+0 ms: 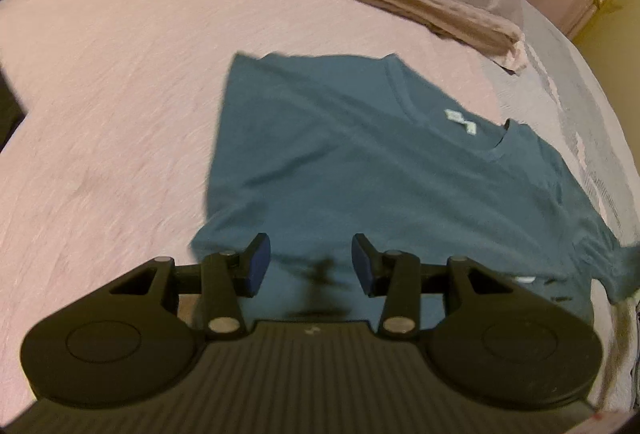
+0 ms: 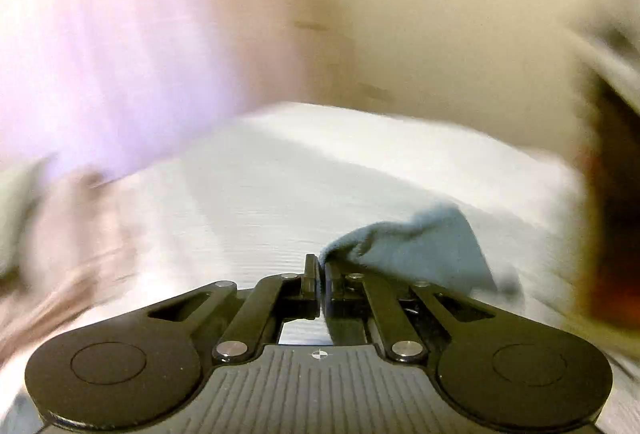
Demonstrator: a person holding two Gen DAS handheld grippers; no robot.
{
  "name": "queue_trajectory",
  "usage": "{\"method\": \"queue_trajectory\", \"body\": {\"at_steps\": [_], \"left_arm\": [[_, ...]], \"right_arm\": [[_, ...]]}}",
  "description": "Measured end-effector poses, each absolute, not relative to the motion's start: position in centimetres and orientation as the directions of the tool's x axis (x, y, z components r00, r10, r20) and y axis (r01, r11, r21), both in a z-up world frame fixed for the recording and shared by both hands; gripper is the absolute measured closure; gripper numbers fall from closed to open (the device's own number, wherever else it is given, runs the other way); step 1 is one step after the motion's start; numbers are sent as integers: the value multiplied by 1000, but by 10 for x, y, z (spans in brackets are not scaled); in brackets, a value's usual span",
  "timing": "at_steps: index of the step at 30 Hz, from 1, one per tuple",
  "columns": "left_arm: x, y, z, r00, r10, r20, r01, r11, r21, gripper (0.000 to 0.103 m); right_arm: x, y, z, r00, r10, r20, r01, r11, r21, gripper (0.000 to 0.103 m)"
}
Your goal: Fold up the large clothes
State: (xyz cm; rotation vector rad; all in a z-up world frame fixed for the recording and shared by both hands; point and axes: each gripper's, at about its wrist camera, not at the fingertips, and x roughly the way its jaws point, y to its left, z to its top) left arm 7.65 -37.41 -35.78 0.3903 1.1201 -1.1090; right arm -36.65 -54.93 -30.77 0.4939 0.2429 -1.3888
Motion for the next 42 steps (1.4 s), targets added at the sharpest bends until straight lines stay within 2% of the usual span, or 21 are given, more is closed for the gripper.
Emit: {"method": "queue_trajectory", "body": {"at_steps": [4,6,7,8,10,11,14,17,23,25,27,31,32,33,36,39,42], "left_arm": [[90,-344,-361,-2,-512,-859,820,491,-294,64],[100,-329,-364,-5,-513,-858,787,527,-320,64],[104,-323,-365,-4,-513,-858,775,541,-327,64],[109,-317,-368,-1,-512,-859,763,555,-332,64],[116,-307,-373,-2,-504,-864,743,578,-339,64],[118,-304,-374,-6,-503,-864,738,581,-344,64],[119,-300,-374,-14,-507,-862,751,563,-344,64],[113,-310,-370,-37,-529,-848,796,498,-345,64],[98,-378,-363,-82,-598,-797,877,337,-343,64],[95,-406,-368,-80,-598,-797,902,296,-313,64],[96,-430,-381,-116,-579,-807,891,299,-342,65],[104,-448,-408,-141,-528,-837,814,419,-402,74],[106,-446,-410,-134,-534,-835,798,441,-410,91],[107,-443,-410,-137,-550,-824,785,448,-429,102],[104,-427,-385,-104,-661,-743,777,412,-475,103],[96,-400,-346,-20,-762,-648,833,345,-433,102],[99,-379,-342,81,-751,-656,859,386,-336,102]], "right_arm": [[-219,-487,-298,516,-759,-396,838,543,52,103],[-158,-450,-311,629,-639,-443,714,700,6,103],[-128,-433,-324,647,-573,-503,652,757,-24,99],[-104,-418,-341,637,-510,-578,590,805,-59,91],[-67,-389,-381,569,-415,-710,480,869,-123,38],[-60,-382,-401,530,-381,-758,433,890,-145,33],[-78,-383,-426,459,-368,-809,428,889,-162,33],[-119,-401,-426,410,-425,-807,525,834,-172,33],[-182,-460,-423,196,-582,-789,700,647,-303,33],[-209,-478,-420,155,-592,-791,761,582,-287,33],[-227,-495,-421,130,-580,-804,812,528,-249,33],[-249,-505,-420,143,-554,-820,862,476,-172,33],[-252,-506,-422,150,-549,-822,865,475,-160,33],[-254,-504,-423,152,-547,-823,866,475,-156,33],[-252,-505,-425,152,-552,-820,862,480,-163,33],[-248,-506,-428,150,-556,-817,853,490,-177,33],[-244,-504,-431,144,-564,-813,836,509,-205,33]]}}
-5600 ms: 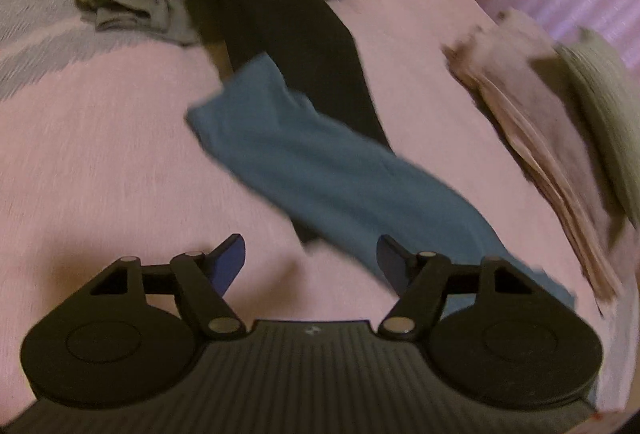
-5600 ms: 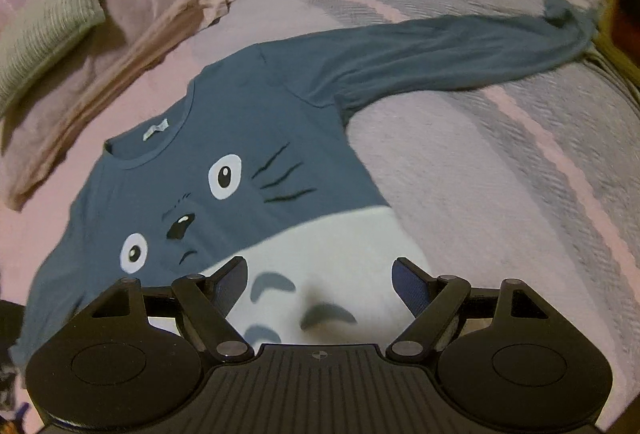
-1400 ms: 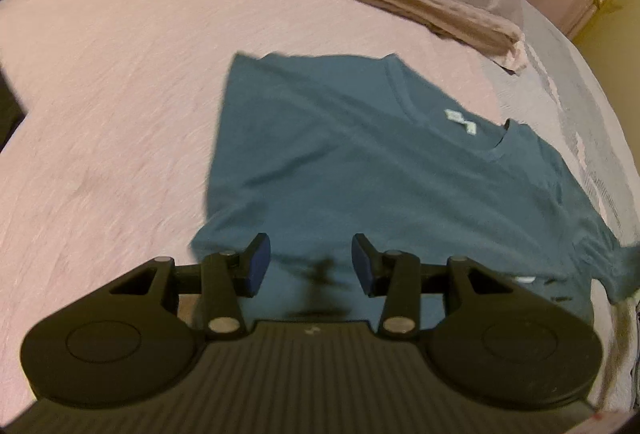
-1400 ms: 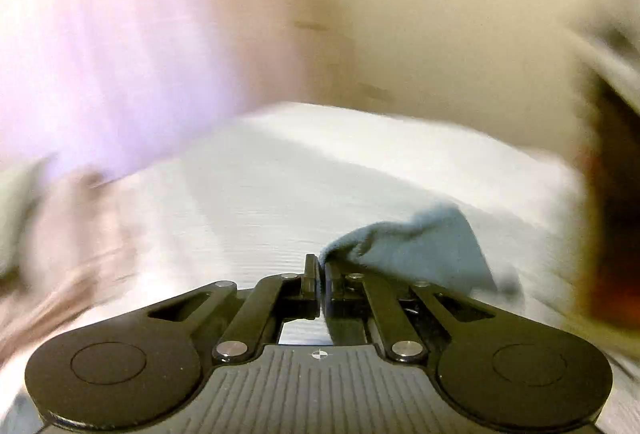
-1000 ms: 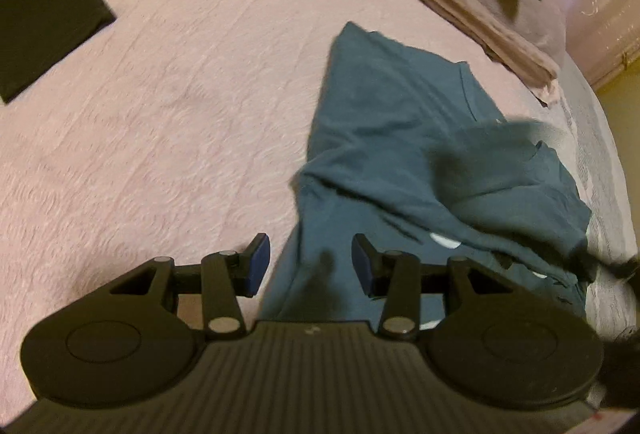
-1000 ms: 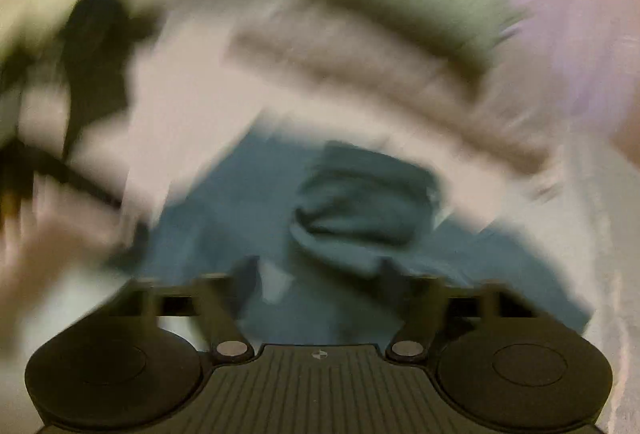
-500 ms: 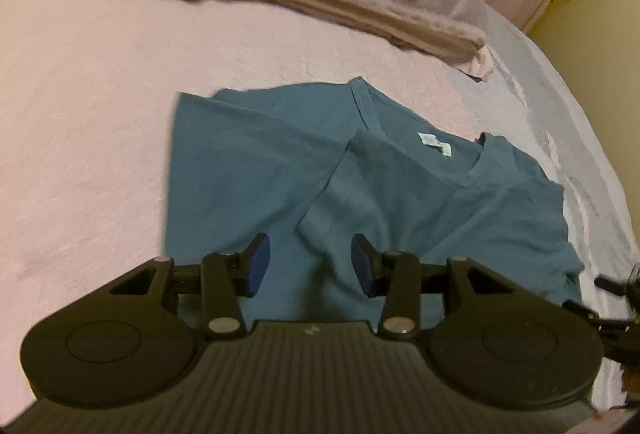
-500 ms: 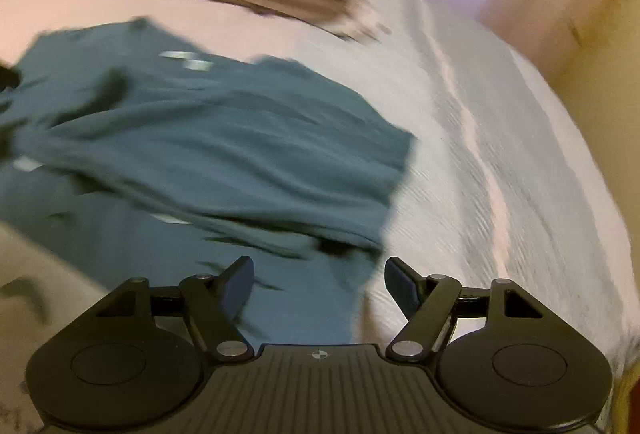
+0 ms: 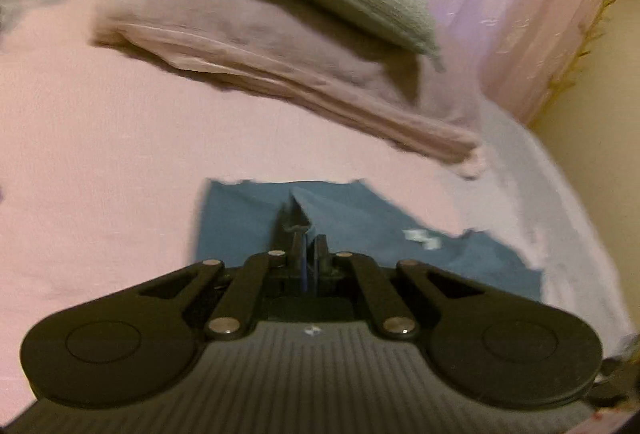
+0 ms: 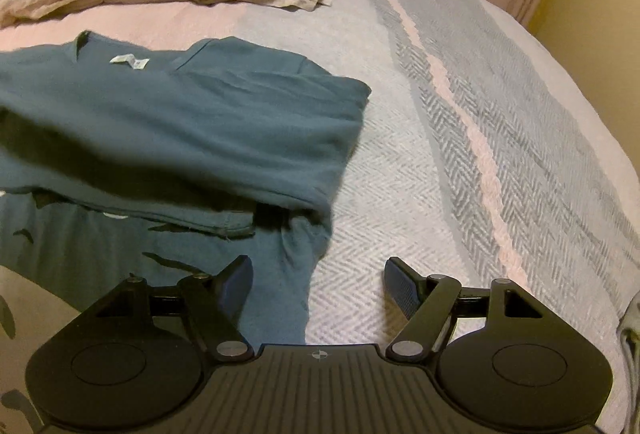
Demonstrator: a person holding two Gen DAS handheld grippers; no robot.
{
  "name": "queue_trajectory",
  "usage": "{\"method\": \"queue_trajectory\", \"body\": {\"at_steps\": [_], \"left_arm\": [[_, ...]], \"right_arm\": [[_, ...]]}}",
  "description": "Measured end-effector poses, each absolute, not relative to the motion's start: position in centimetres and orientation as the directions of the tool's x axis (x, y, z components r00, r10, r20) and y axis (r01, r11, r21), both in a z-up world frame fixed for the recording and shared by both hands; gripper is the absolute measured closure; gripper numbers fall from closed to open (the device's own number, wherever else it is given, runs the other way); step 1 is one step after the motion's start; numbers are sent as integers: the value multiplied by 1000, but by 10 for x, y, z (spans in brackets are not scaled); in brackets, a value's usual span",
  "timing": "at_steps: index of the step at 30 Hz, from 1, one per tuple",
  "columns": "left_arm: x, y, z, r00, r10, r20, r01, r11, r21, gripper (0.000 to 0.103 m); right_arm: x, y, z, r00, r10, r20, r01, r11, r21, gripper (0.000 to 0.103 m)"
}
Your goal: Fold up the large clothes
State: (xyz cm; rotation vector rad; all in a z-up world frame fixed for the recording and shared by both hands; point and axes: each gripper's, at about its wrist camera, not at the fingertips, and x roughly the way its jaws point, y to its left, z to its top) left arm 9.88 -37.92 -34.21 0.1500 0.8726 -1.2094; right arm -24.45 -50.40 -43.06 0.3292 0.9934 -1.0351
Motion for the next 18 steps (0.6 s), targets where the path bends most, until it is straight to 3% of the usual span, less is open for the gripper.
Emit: {"method": "queue_trajectory", "body": {"at_steps": [5,7,11,16,18], "left_arm": [[105,-378,-401,79,-576,-814,851,464,-245,102],[99,-378,-404,65,-565,-823,863,446,-238,100],[105,-371,-383,45,-565,-824,877,417,-238,84],[128,-388,-345,79,-570,-818,919,359,-161,84],[130,-415,-335,79,-579,-812,947,299,-121,84]], "right_arm": [[-243,-511,-435,114,-557,-823,843,492,-216,33],[-248,-516,-433,98,-552,-828,847,484,-222,33],[-265,-533,-421,144,-481,-865,873,473,-118,33],[-270,-568,-395,243,-369,-897,850,526,14,33],[-261,-586,-387,282,-260,-923,794,603,73,33]]}}
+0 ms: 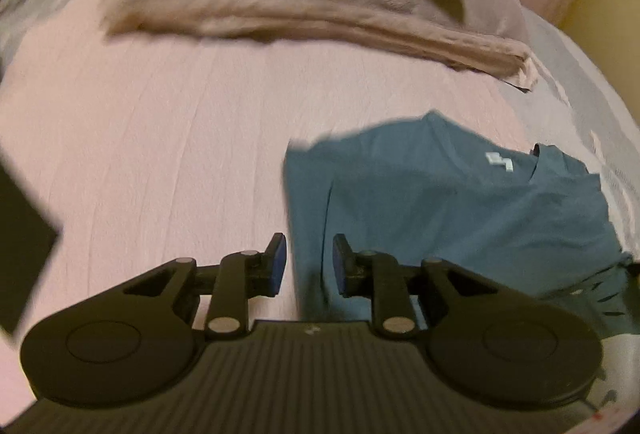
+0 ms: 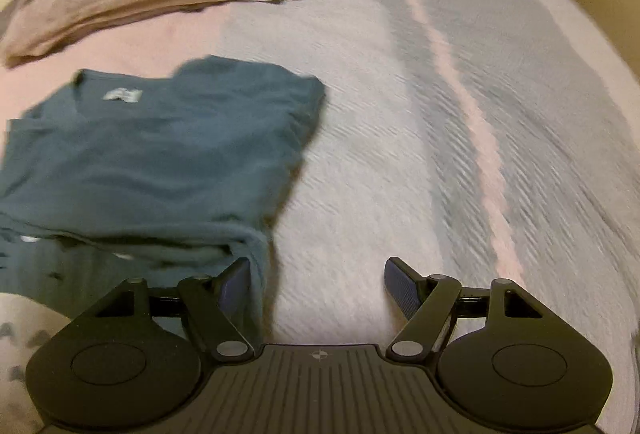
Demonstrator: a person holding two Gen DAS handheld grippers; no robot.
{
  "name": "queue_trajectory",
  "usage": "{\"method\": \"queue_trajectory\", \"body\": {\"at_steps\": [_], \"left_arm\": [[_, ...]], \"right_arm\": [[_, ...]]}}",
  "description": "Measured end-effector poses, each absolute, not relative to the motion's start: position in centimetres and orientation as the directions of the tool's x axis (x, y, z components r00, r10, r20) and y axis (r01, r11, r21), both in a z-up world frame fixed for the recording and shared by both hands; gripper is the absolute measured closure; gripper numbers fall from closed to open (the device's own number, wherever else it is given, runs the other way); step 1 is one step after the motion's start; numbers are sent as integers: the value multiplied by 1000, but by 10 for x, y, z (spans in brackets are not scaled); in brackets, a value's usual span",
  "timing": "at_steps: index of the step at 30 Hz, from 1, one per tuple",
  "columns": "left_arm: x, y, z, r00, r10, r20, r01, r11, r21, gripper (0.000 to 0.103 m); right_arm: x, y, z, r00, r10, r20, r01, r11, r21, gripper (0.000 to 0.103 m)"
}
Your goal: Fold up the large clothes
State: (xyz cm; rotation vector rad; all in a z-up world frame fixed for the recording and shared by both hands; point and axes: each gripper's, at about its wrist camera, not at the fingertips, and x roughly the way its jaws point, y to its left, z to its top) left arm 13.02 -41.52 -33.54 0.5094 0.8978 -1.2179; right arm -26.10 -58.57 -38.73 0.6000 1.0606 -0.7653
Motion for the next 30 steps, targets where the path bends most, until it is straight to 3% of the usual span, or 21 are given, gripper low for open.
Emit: {"method": "queue_trajectory", "body": {"at_steps": [2,3,5,6,9,12,18,19,20,21,22,27,28,30], "left_arm": [[126,-448,-328,32,-597,-801,965,228,-132,84],[121,-467,-327,-6,-598,-802,971,189,-148,84],[108,-500,-326,-73,-595,-800,978,117,-176,81],[101,-514,-327,-104,-589,-801,979,80,-186,80],[87,-551,-336,-153,-579,-801,982,1,-188,68],[85,-584,-353,-181,-559,-809,977,-10,-211,67],[85,-622,-385,-254,-471,-845,964,-53,-260,71],[82,-624,-390,-252,-459,-852,966,-69,-249,71],[80,-623,-392,-250,-460,-852,968,-93,-234,81],[77,-620,-392,-253,-465,-848,967,-130,-217,99],[75,-616,-392,-244,-477,-844,969,-150,-195,99],[86,-591,-377,-230,-647,-727,973,-128,-194,101],[88,-590,-382,-201,-653,-730,978,-87,-191,100],[84,-596,-403,-133,-615,-777,989,-26,-149,99]], "right_arm": [[-243,-602,-388,180,-24,-983,670,735,104,33],[-236,-603,-390,89,12,-996,613,788,64,33],[-223,-606,-383,-33,-106,-994,502,858,-108,33],[-219,-615,-376,-9,-139,-990,506,853,-125,33],[-196,-654,-356,232,-142,-962,570,821,16,33],[-166,-699,-359,451,-126,-884,610,766,202,33],[-119,-749,-408,548,-39,-836,612,699,369,35],[-115,-752,-418,546,-1,-838,600,699,389,45],[-111,-751,-429,546,50,-836,578,700,419,57],[-111,-747,-434,551,77,-831,555,710,433,91],[-111,-746,-436,558,68,-827,540,727,424,100],[-132,-729,-409,670,-237,-703,574,767,288,103],[-132,-727,-412,631,-310,-711,614,760,214,103],[-128,-735,-435,530,-327,-783,680,716,160,103]]}}
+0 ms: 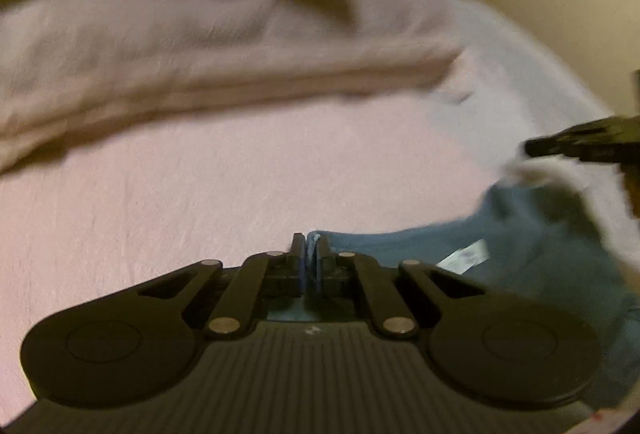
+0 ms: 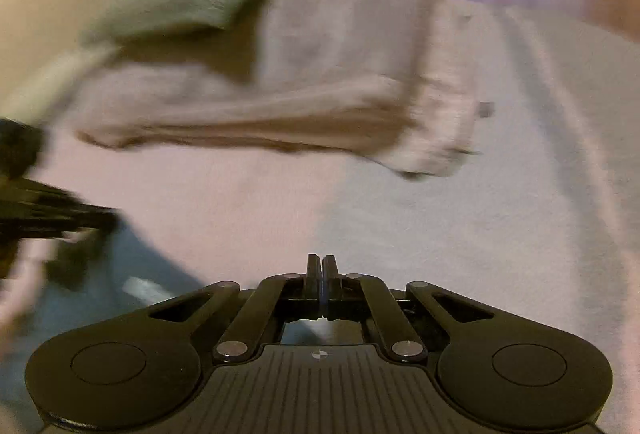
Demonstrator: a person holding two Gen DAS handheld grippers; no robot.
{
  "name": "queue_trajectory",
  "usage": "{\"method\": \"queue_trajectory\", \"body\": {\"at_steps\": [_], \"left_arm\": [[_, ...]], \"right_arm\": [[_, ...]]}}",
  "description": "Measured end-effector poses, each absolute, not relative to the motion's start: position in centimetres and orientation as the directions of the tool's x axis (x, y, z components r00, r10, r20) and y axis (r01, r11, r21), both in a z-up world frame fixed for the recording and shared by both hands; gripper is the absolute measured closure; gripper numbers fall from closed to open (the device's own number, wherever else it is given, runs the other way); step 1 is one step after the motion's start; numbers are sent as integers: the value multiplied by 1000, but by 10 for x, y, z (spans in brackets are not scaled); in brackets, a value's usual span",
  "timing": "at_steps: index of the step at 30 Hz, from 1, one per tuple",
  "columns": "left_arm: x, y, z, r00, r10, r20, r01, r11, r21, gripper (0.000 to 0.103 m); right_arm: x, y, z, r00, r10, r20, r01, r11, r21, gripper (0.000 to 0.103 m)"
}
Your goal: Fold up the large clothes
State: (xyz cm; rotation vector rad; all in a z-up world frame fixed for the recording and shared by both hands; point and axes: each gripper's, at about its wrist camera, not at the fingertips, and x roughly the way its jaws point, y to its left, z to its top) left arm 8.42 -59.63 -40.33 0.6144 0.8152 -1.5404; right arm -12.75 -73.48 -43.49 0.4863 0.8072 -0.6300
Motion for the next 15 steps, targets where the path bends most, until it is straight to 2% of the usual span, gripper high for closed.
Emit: {"method": "queue_trajectory", "body": {"at_steps": [1,3,4,5,6,7,10,13,15], "left_arm": [[80,-599,-413,-102,-607,-788,992,-2,-126,98],[71,-601,-413,-54,-611,-790,995,34,-95,95],[70,-600,-407,-43,-624,-780,994,52,-96,92],[72,-597,-399,-33,-649,-760,991,74,-107,85],[78,-592,-390,-11,-674,-739,987,111,-116,76],[85,-584,-379,21,-690,-724,979,162,-126,72],[104,-541,-351,13,-718,-696,953,218,-208,71],[93,-481,-349,-42,-702,-711,968,149,-204,71],[77,-446,-365,-95,-636,-766,976,91,-196,72]], "right_arm": [[-125,-739,-446,481,-313,-819,711,686,155,103],[-129,-734,-439,468,-353,-810,753,639,157,103],[-133,-728,-430,474,-380,-794,765,625,157,97],[-139,-716,-415,484,-425,-765,773,617,147,88],[-144,-705,-404,494,-459,-738,774,619,134,67],[-151,-689,-392,513,-481,-711,766,631,126,59],[-168,-634,-375,565,-430,-705,700,701,134,59],[-181,-583,-398,521,-323,-790,649,751,120,59],[-200,-548,-424,431,-294,-853,667,740,82,59]]}}
